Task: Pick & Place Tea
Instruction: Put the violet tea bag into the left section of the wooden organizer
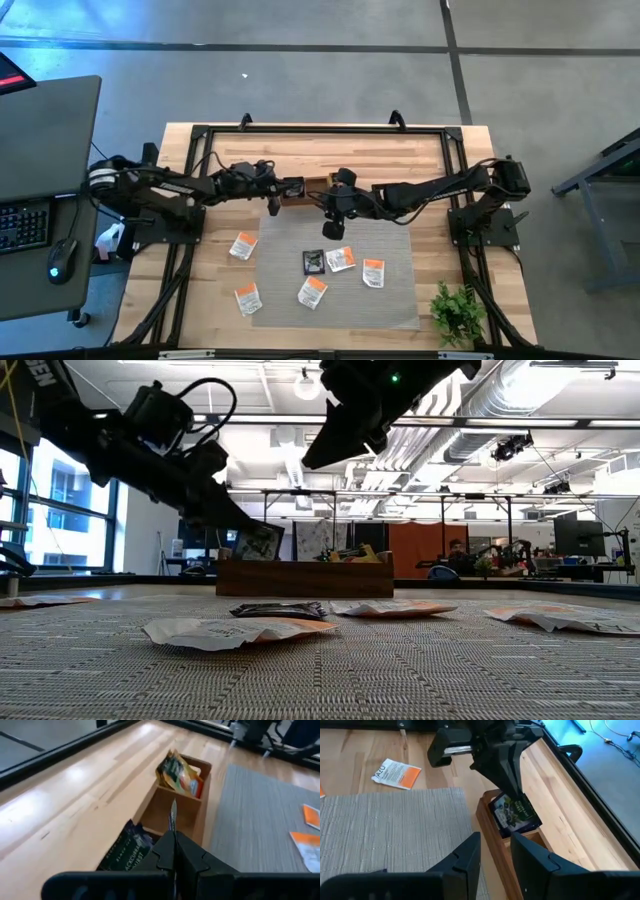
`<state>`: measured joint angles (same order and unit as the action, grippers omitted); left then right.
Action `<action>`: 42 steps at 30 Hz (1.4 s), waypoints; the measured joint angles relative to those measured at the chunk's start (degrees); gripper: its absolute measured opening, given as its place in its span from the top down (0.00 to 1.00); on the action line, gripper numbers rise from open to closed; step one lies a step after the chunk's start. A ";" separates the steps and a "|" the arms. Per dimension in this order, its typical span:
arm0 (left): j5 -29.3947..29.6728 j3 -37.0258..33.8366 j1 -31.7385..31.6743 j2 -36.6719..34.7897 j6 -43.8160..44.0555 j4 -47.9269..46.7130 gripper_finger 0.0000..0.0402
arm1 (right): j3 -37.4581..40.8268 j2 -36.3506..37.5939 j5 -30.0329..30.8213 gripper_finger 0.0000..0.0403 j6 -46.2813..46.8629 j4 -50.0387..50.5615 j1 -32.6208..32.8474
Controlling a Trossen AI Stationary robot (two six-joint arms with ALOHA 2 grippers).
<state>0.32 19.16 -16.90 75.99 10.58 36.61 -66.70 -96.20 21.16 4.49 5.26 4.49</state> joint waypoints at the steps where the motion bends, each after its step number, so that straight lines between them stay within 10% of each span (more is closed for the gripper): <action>1: 0.33 0.01 0.01 0.21 -0.01 0.07 1.00 | 0.00 0.00 0.26 0.74 -0.02 0.00 0.00; 17: 6.66 0.01 0.01 0.43 0.15 -4.26 0.99 | 0.00 -0.46 -9.81 0.75 -1.98 -2.21 -3.70; 42: 5.56 0.08 0.01 -7.58 -2.37 -4.86 0.70 | 0.02 -2.21 -16.33 0.75 -1.37 -2.97 -1.34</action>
<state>5.88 19.25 -16.88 68.41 8.21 31.75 -66.67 -98.41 4.84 3.13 2.29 3.15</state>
